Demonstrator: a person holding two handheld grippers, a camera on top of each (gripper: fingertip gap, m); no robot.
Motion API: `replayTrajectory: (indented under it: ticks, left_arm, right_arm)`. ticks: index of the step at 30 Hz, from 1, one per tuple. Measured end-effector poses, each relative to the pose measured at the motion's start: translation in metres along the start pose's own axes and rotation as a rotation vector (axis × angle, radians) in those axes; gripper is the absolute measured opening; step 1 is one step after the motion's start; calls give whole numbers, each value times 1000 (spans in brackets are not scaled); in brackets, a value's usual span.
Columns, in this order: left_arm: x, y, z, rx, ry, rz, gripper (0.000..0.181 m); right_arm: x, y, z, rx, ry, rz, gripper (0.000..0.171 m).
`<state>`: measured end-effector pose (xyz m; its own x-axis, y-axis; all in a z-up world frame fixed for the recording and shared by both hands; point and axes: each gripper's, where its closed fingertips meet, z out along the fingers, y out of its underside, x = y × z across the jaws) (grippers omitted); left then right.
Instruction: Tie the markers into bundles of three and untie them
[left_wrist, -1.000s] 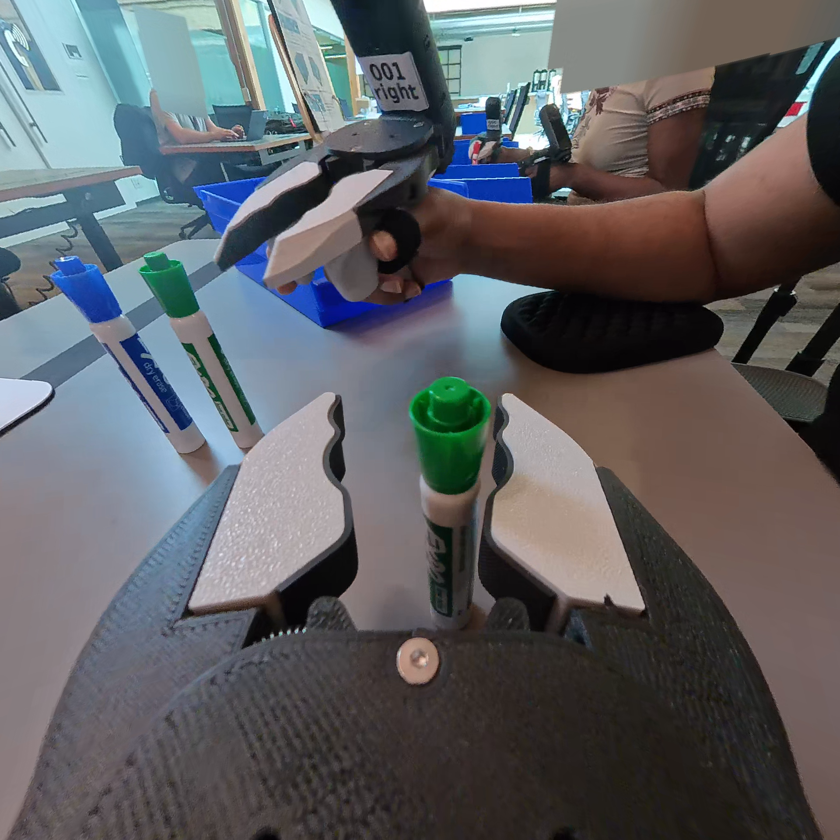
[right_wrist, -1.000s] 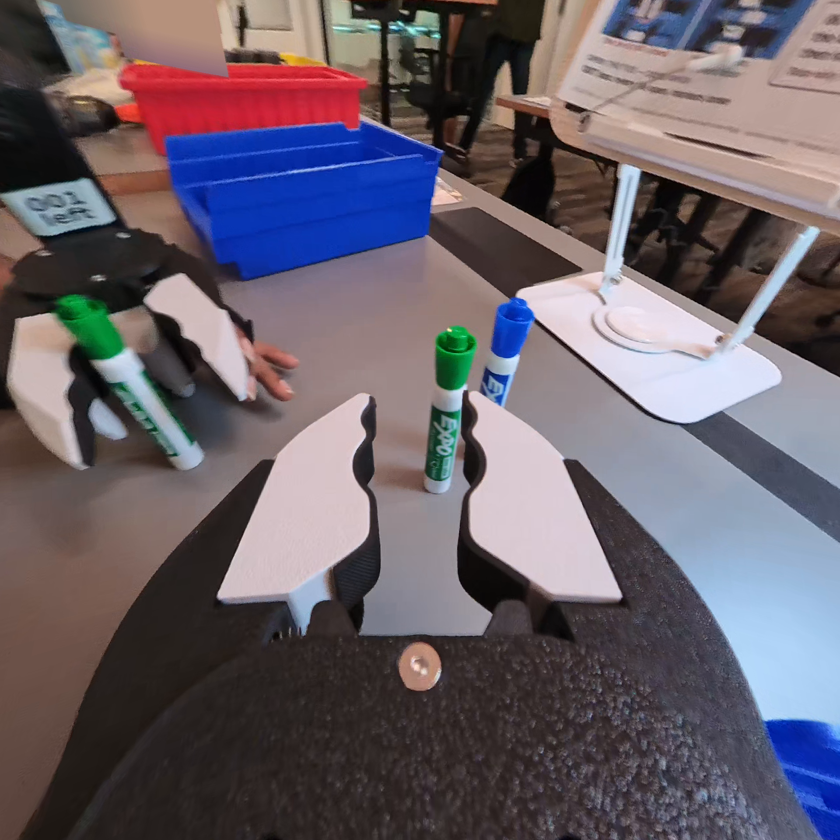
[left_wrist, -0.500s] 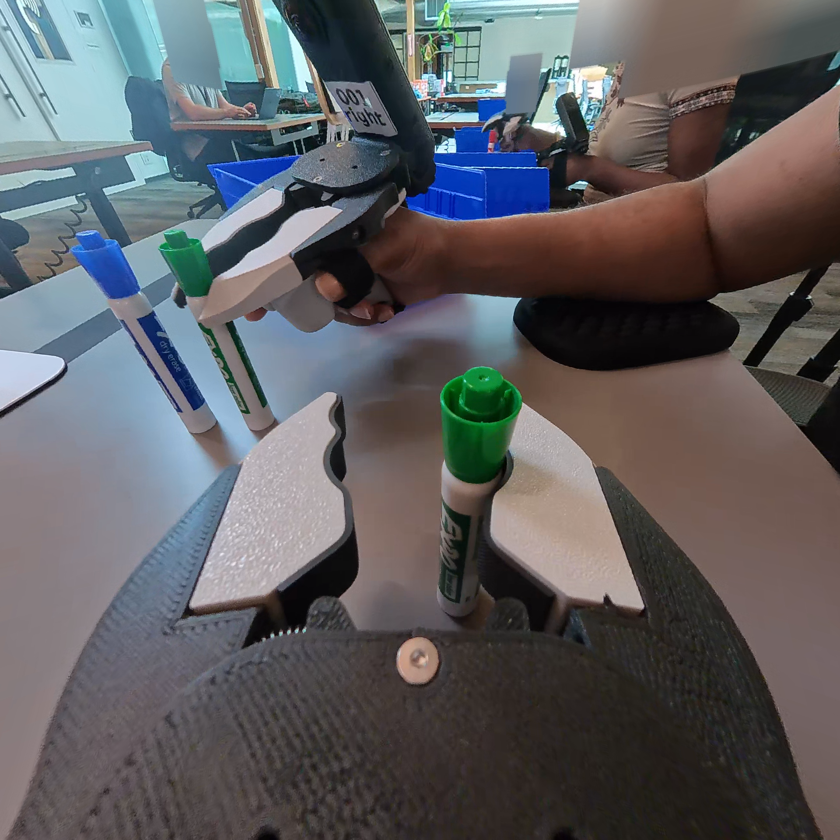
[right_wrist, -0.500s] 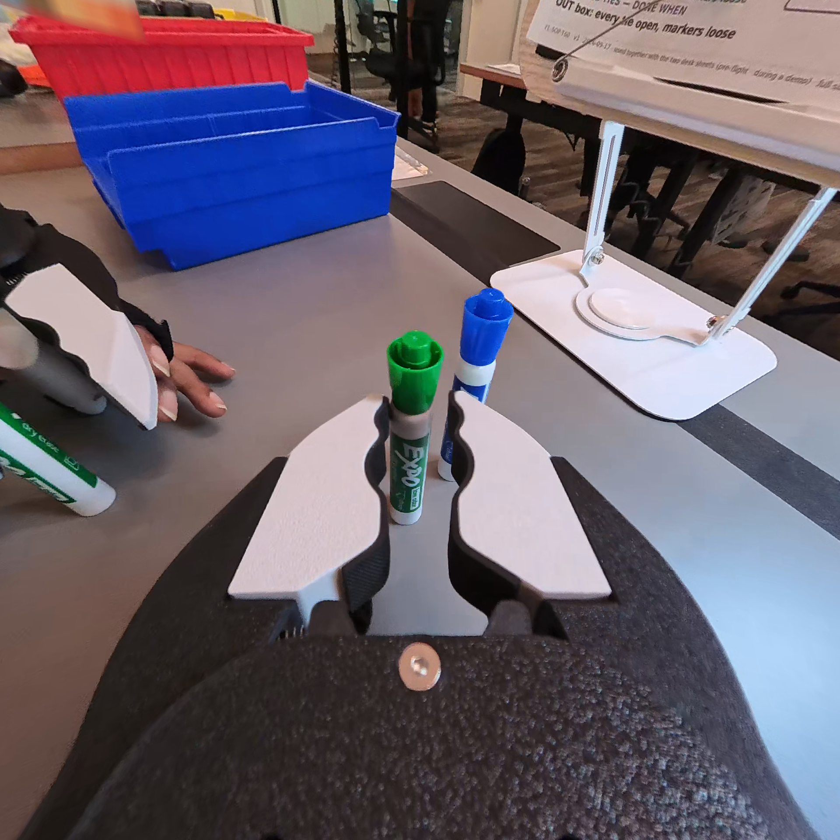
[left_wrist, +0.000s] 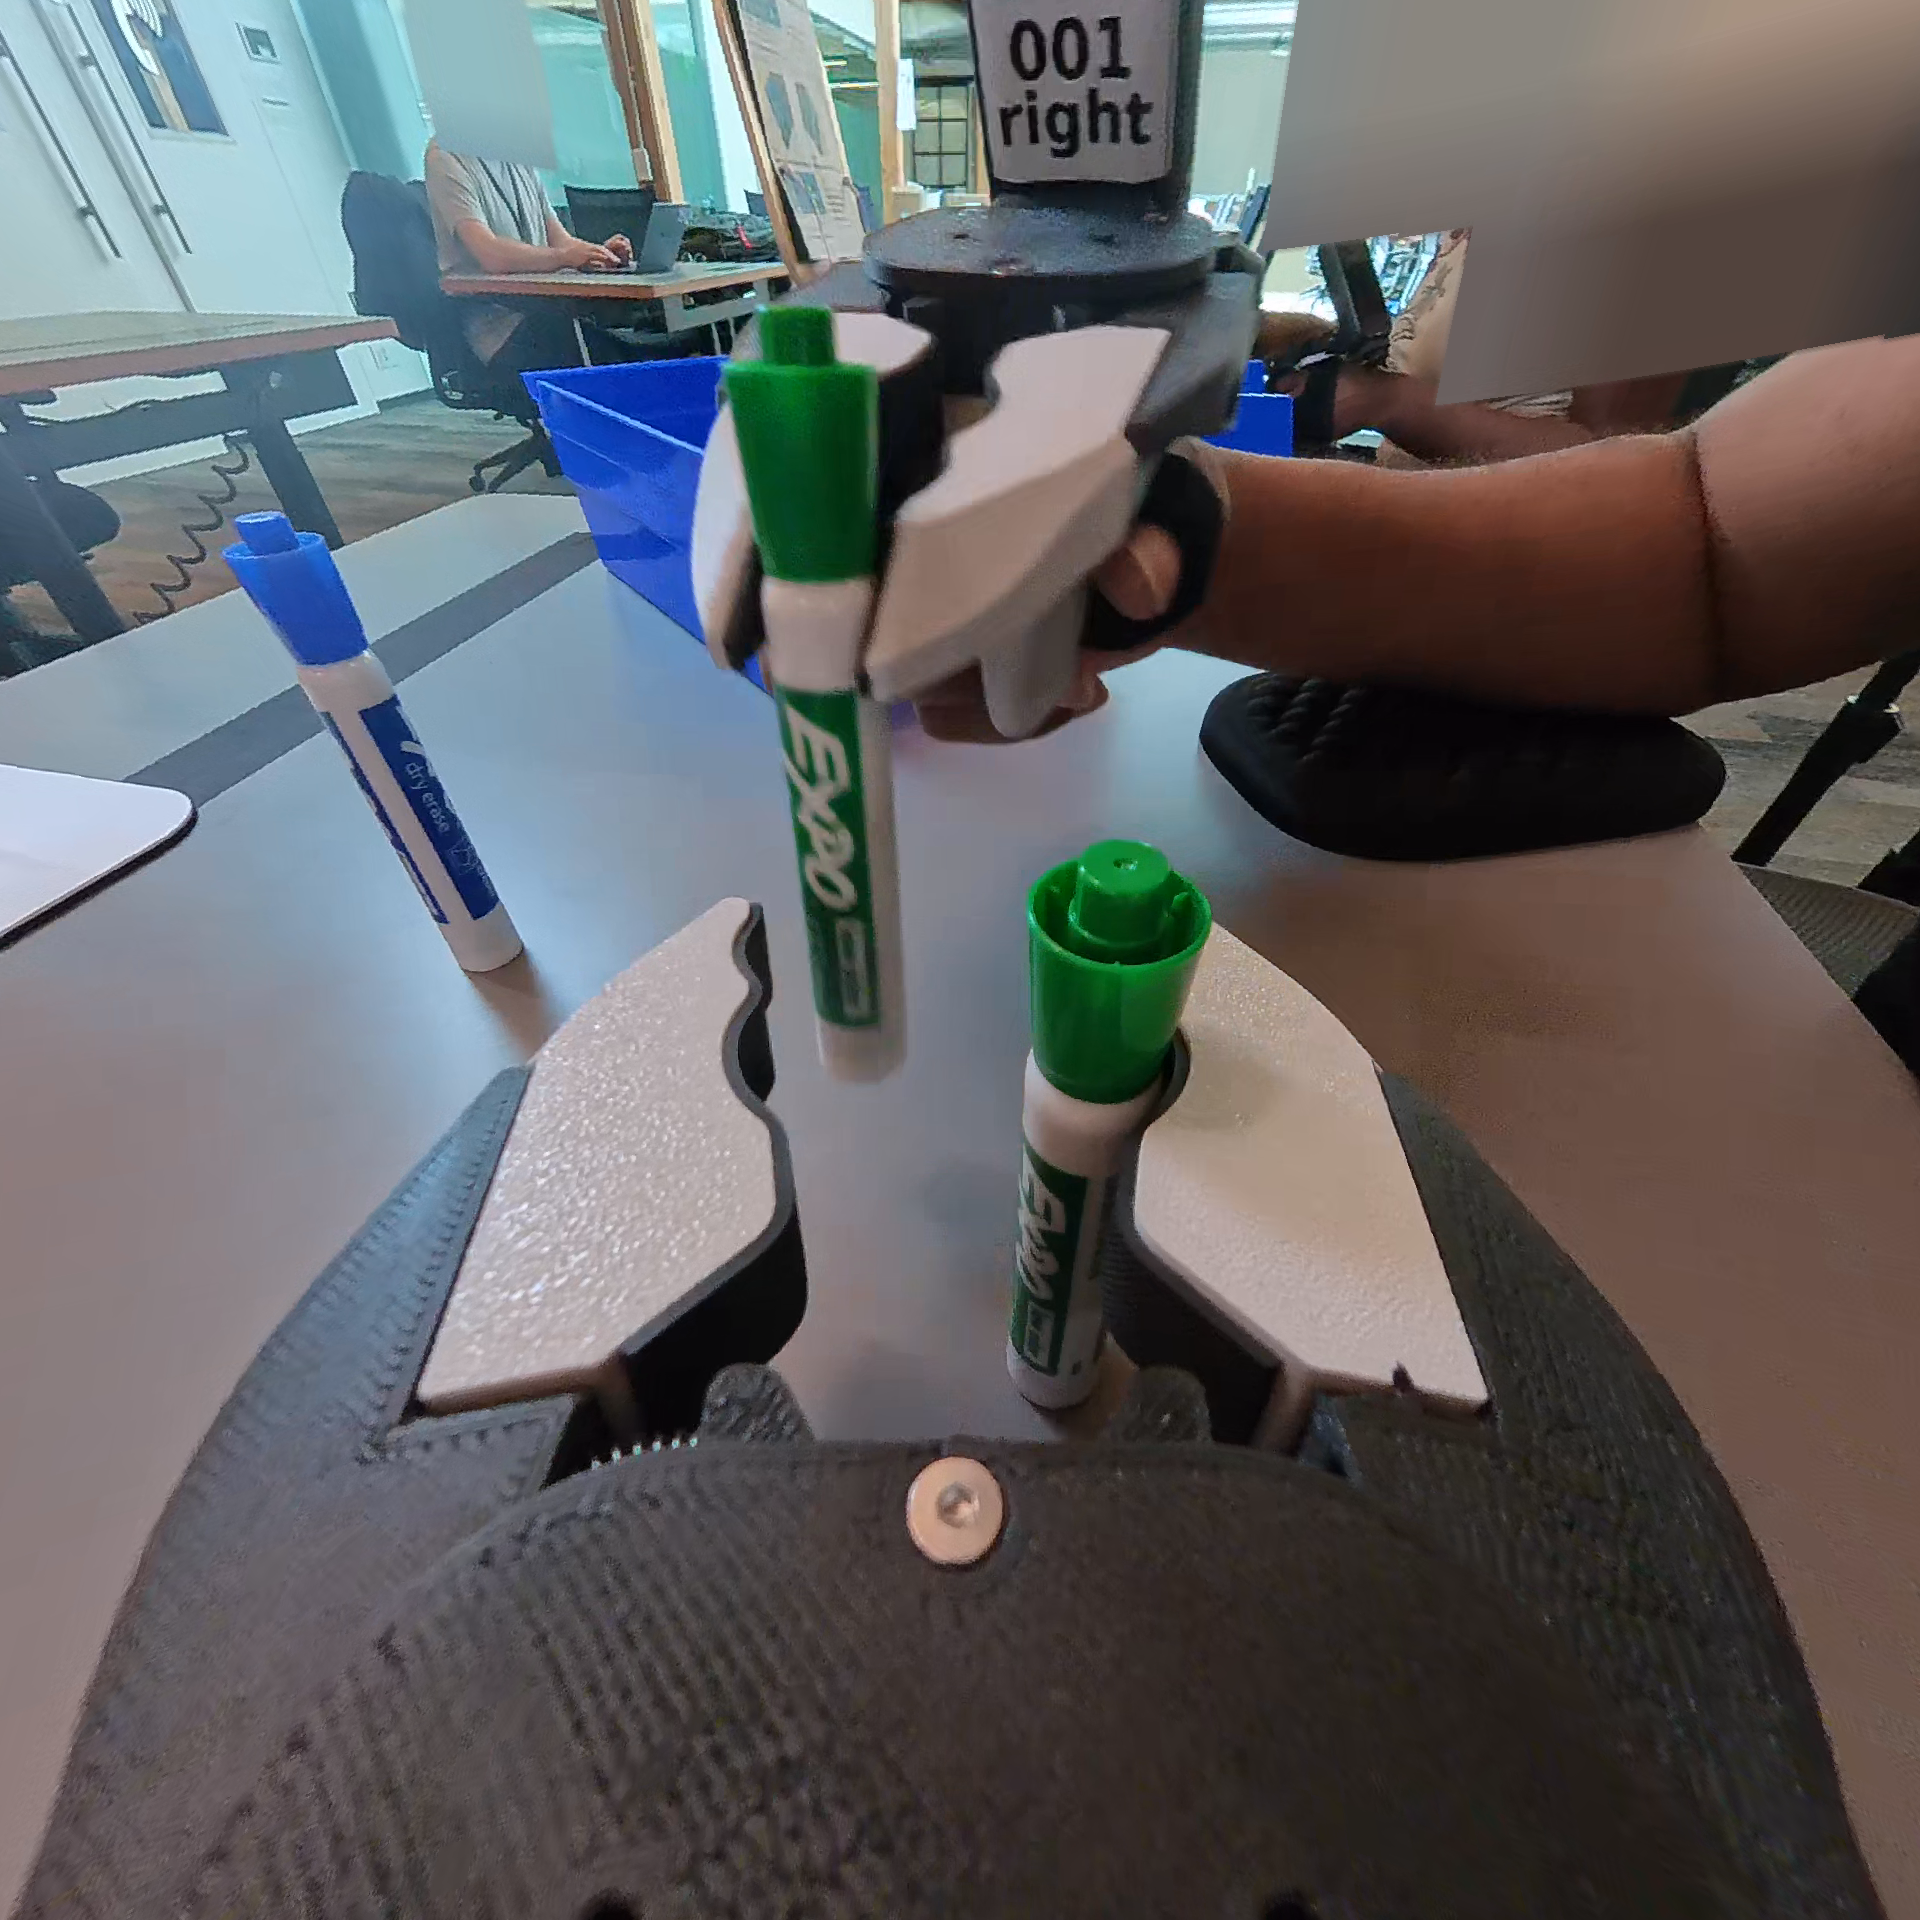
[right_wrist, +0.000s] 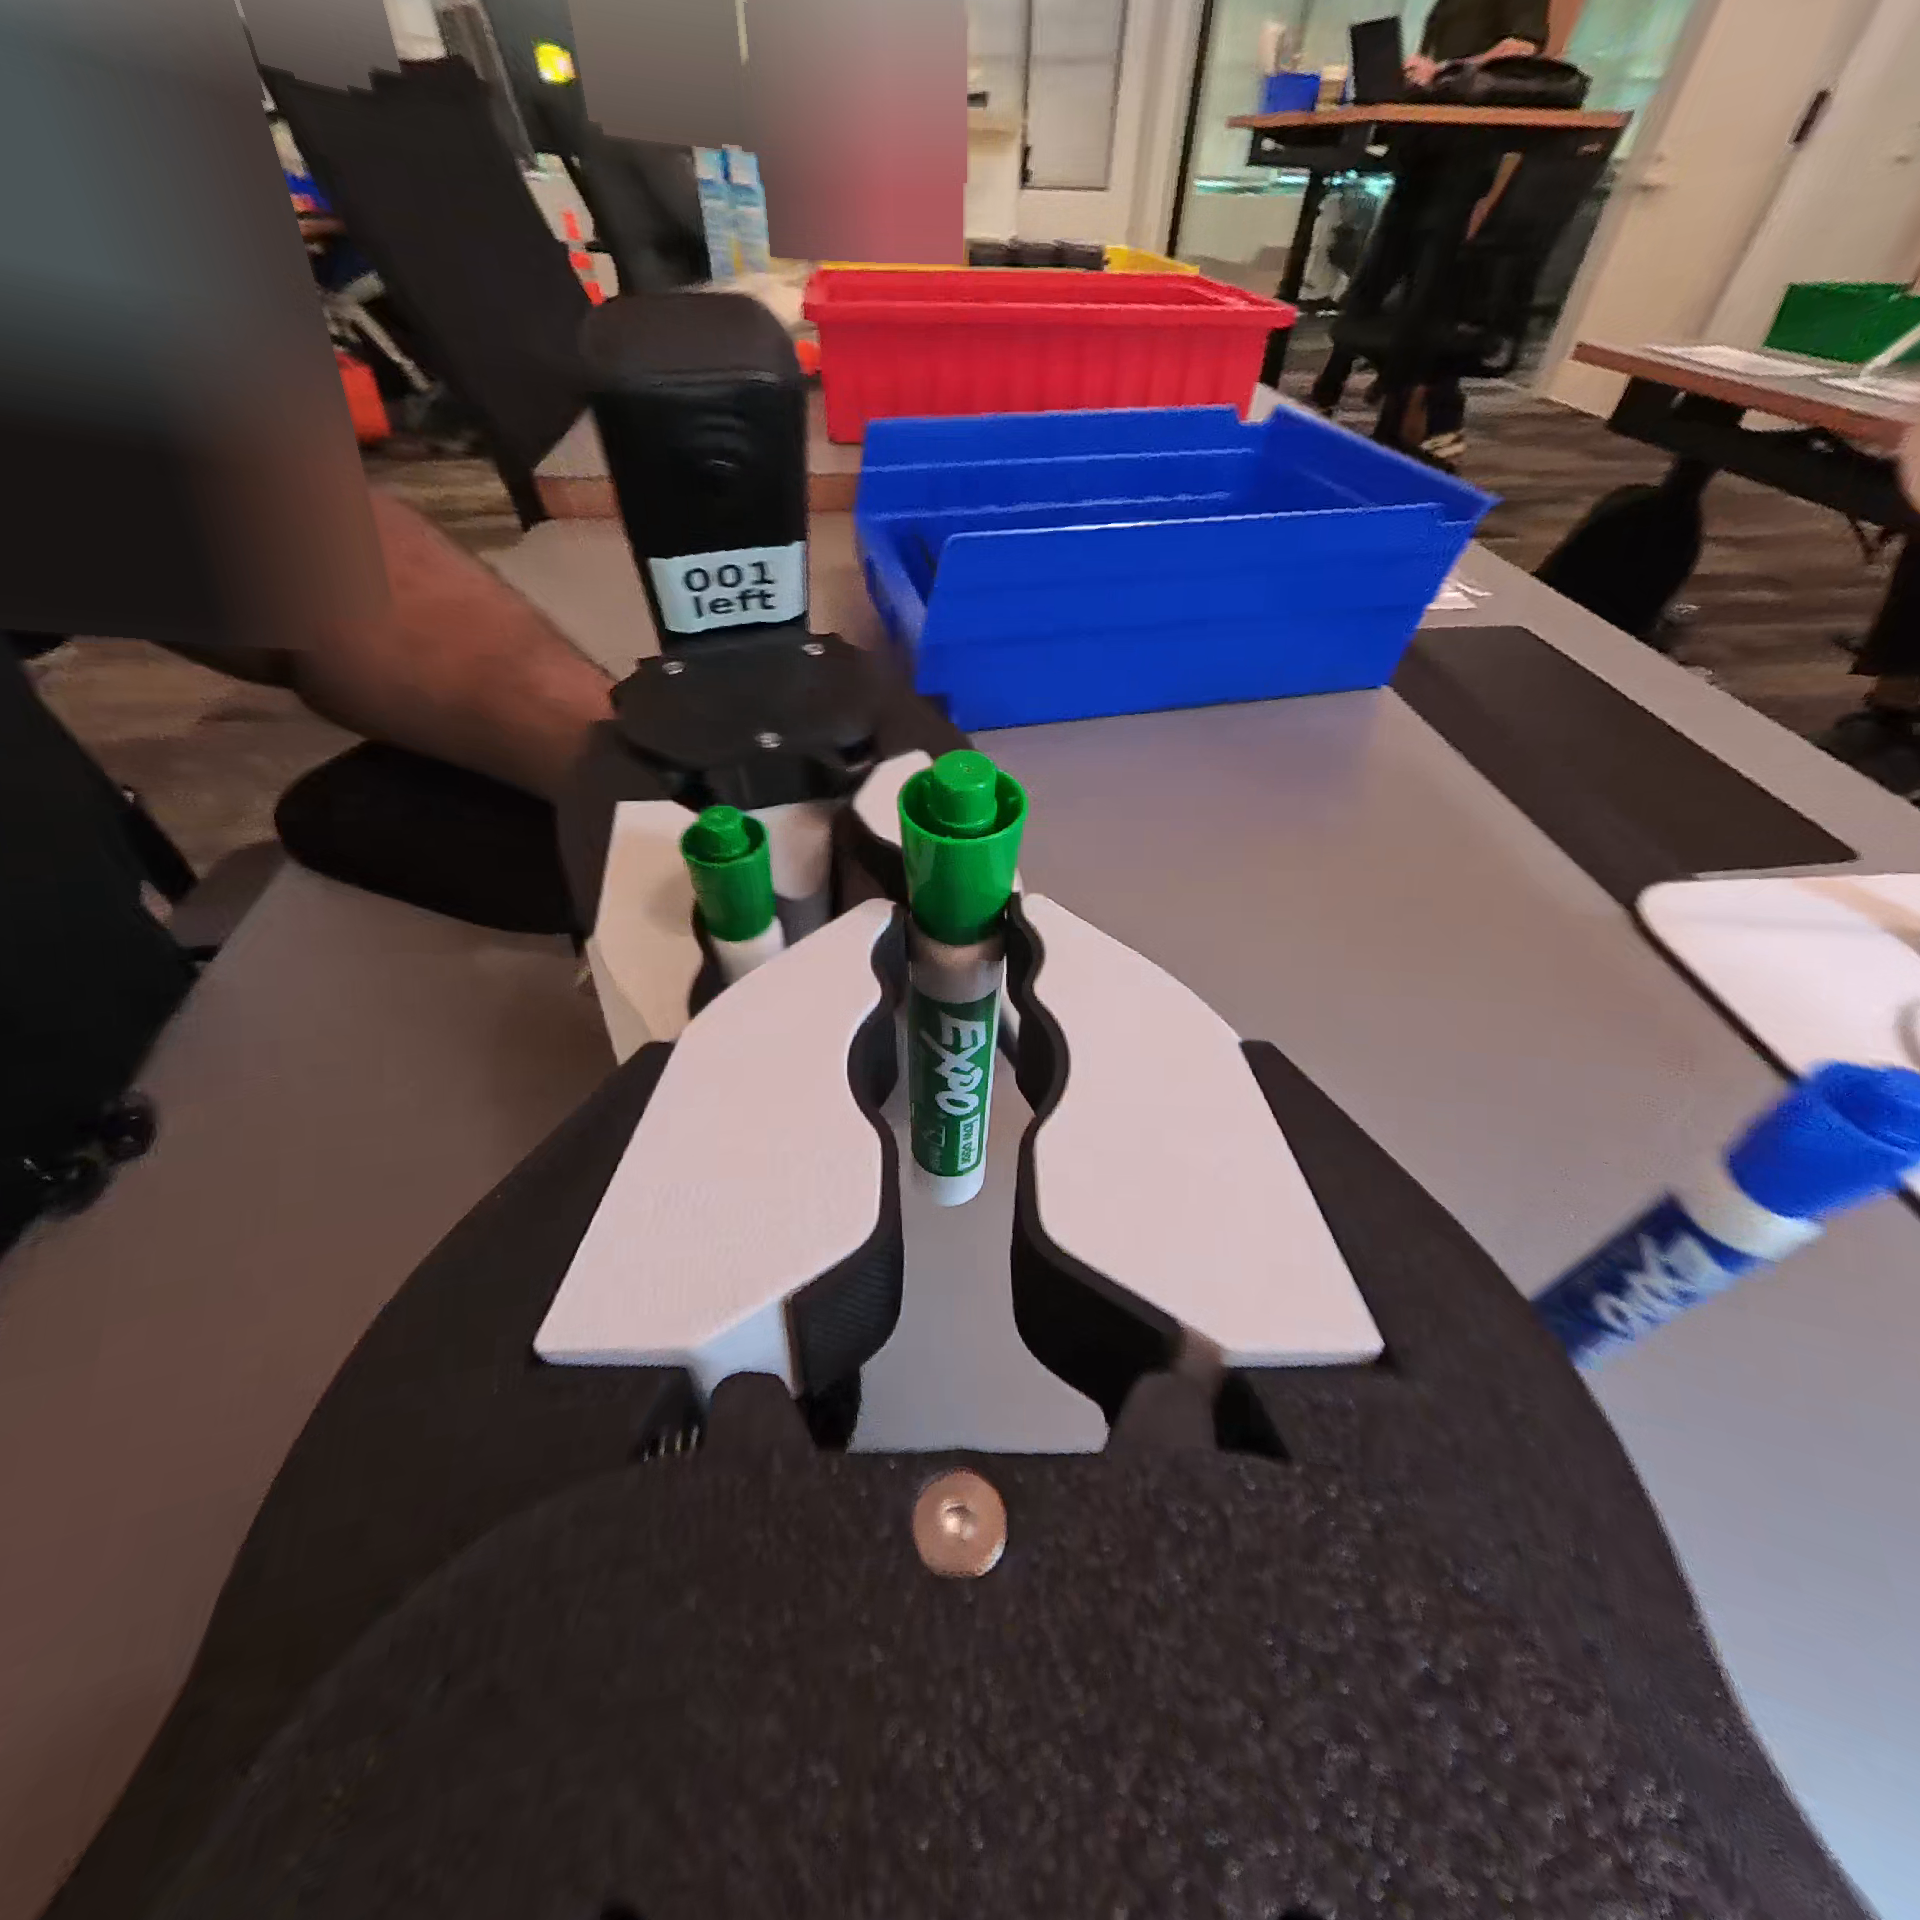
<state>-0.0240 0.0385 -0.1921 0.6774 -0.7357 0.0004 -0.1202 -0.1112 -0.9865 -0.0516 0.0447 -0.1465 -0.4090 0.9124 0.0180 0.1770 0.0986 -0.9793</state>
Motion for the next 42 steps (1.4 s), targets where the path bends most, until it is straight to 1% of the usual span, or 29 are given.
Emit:
replayTrajectory:
  ticks: [4,8,13,19,26,29,32,34,38,42]
  left_arm:
    - [3,1,1,-5,22,-2,71]
    - [6,3,0,-24,35,11,72]
    - [8,4,0,-29,47,9,72]
    - [8,4,0,-28,50,1,74]
    - [8,4,0,-32,53,-5,72]
    - [8,4,1,-34,57,-5,72]
    - [8,5,1,-39,61,-5,71]
    - [9,5,2,-44,64,-4,70]
    - [8,5,4,-44,59,2,70]
    - [8,6,5,-46,56,6,70]
  right_arm:
    - [-15,12,25,-32,-38,-11,19]
    - [-19,17,35,-16,-71,36,19]
    - [-23,16,36,-4,-101,41,19]
    - [-22,14,35,0,-94,34,19]
    - [-20,6,25,6,-99,28,21]
    - [-20,1,16,2,-106,43,27]
    - [-24,1,13,-40,-106,53,42]
    - [-29,1,14,-57,-94,44,49]
    - [-34,6,23,-90,-52,43,55]
    - [-33,12,33,-102,-17,58,57]
